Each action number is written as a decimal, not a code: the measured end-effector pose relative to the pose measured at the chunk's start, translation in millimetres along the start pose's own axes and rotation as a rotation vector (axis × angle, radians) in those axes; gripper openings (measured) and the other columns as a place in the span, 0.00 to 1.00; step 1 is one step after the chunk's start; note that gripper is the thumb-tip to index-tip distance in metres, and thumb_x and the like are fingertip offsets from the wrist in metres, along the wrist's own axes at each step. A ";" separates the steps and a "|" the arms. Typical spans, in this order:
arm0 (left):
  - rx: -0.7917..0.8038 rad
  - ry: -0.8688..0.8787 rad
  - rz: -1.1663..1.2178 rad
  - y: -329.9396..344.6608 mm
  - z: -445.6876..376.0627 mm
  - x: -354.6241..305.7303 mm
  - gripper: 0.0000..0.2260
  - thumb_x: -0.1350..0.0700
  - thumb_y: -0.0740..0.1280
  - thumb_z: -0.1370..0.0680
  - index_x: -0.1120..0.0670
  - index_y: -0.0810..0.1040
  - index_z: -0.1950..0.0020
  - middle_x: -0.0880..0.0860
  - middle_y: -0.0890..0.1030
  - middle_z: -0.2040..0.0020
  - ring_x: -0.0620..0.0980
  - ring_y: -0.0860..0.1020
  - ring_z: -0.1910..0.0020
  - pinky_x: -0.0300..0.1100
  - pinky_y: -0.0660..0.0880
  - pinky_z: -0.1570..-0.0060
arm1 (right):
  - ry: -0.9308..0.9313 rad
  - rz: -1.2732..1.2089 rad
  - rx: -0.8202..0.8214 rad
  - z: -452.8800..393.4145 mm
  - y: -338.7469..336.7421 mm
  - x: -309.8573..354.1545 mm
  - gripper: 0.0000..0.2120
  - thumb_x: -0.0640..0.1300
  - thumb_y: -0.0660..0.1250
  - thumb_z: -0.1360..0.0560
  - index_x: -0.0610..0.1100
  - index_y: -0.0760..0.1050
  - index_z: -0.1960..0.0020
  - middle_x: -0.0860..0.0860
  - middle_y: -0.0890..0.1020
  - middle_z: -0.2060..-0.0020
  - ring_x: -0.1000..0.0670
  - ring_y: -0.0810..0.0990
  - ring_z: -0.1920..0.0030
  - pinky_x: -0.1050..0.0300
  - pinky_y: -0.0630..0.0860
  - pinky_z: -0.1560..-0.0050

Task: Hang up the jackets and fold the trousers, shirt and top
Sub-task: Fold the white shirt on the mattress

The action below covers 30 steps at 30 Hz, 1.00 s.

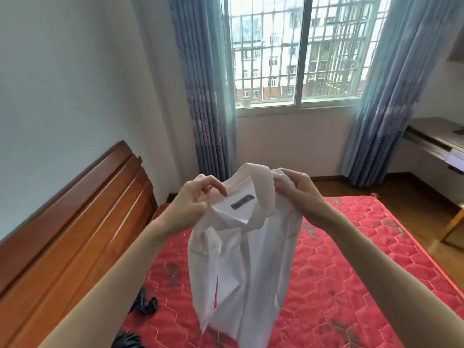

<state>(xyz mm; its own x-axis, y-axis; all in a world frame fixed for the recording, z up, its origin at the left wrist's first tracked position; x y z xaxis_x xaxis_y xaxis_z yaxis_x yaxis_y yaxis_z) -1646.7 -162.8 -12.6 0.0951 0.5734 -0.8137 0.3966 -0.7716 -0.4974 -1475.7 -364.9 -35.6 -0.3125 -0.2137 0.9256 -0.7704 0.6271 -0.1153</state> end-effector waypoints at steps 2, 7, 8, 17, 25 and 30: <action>-0.037 -0.023 -0.068 14.2 0.1 2.0 0.32 0.78 0.55 0.30 0.48 0.81 0.40 0.54 0.72 0.41 0.43 0.74 0.41 0.31 0.70 0.40 | -0.027 0.020 -0.010 -0.8 -5.7 10.6 0.16 0.54 0.71 0.20 0.41 0.84 0.45 0.50 0.81 0.57 0.53 0.77 0.56 0.61 0.74 0.57; 0.044 -0.112 0.260 43.0 -5.8 19.3 0.33 0.70 0.69 0.21 0.45 0.66 0.22 0.57 0.78 0.33 0.59 0.82 0.41 0.57 0.81 0.40 | -0.073 0.117 -0.041 -4.4 -26.1 35.2 0.08 0.45 0.70 0.18 0.41 0.83 0.48 0.49 0.81 0.59 0.54 0.76 0.58 0.61 0.73 0.60; 0.075 -0.136 0.310 50.8 -7.5 23.2 0.31 0.68 0.73 0.22 0.48 0.68 0.24 0.60 0.82 0.38 0.61 0.84 0.43 0.58 0.83 0.43 | -0.079 0.135 -0.052 -5.0 -31.5 41.5 0.07 0.44 0.70 0.18 0.41 0.84 0.47 0.48 0.82 0.58 0.53 0.77 0.57 0.60 0.74 0.59; 0.128 -0.145 0.323 90.9 -25.6 35.8 0.10 0.58 0.77 0.22 0.64 0.84 0.48 0.56 0.85 0.54 0.51 0.82 0.54 0.51 0.80 0.53 | -0.106 0.898 -0.207 13.1 -98.1 97.0 0.07 0.53 0.71 0.20 0.50 0.84 0.52 0.52 0.84 0.62 0.49 0.82 0.59 0.46 0.78 0.56; 0.423 -0.090 0.207 98.0 -39.8 43.6 0.06 0.60 0.78 0.25 0.53 0.84 0.60 0.46 0.81 0.63 0.44 0.78 0.63 0.38 0.74 0.63 | -0.139 1.301 -0.300 33.5 -147.1 128.3 0.12 0.60 0.69 0.21 0.52 0.82 0.50 0.61 0.80 0.65 0.58 0.79 0.64 0.63 0.67 0.65; 0.381 0.015 -0.012 116.4 -55.8 49.8 0.10 0.60 0.74 0.22 0.63 0.79 0.60 0.48 0.73 0.65 0.45 0.69 0.64 0.45 0.67 0.60 | -0.150 1.442 -0.245 51.1 -172.3 136.4 0.25 0.66 0.58 0.23 0.46 0.80 0.50 0.55 0.79 0.63 0.55 0.76 0.68 0.62 0.69 0.65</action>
<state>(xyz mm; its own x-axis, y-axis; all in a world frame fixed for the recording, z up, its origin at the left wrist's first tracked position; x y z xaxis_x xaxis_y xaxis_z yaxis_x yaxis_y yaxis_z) -1544.8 -208.7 -94.2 0.1068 0.5844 -0.8044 0.0297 -0.8105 -0.5849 -1414.0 -540.3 92.0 -0.7775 0.6286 0.0177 0.3581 0.4657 -0.8093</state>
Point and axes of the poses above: each hand's wrist, its own z-axis away from the middle knuckle, its own y-axis out of the palm, x = y × z, the point moved 3 cm from there along -z, towards the middle knuckle
